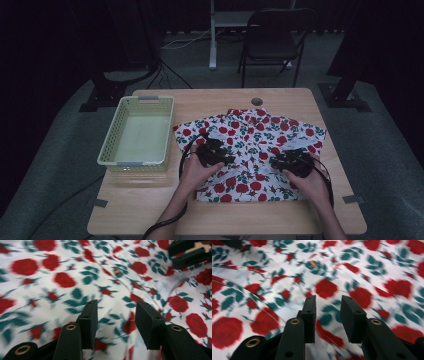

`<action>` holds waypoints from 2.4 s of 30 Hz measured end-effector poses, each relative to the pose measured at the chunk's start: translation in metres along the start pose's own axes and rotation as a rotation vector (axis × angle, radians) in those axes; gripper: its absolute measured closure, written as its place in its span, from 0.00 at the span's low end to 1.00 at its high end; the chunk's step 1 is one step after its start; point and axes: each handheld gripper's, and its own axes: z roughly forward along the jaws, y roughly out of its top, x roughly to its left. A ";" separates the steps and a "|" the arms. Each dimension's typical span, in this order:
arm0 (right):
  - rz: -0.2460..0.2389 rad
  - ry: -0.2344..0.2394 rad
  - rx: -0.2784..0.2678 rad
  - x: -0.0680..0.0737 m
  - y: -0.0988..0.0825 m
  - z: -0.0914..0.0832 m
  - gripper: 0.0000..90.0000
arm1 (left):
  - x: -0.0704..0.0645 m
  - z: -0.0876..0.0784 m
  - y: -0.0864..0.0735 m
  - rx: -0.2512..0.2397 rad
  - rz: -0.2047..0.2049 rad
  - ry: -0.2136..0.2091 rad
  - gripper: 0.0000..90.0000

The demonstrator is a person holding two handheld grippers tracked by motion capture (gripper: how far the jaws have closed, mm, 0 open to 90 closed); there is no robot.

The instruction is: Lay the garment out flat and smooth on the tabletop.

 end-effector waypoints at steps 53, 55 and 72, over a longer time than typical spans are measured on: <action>-0.106 0.126 0.001 0.037 -0.001 -0.002 0.99 | -0.041 -0.013 0.000 0.059 0.141 -0.238 0.83; -0.126 0.184 0.001 0.046 -0.002 -0.015 0.99 | -0.030 -0.013 -0.003 0.033 0.112 -0.194 0.81; -0.175 0.347 -0.195 0.041 -0.018 -0.080 0.68 | 0.005 -0.043 -0.028 -0.086 -0.012 -0.055 0.68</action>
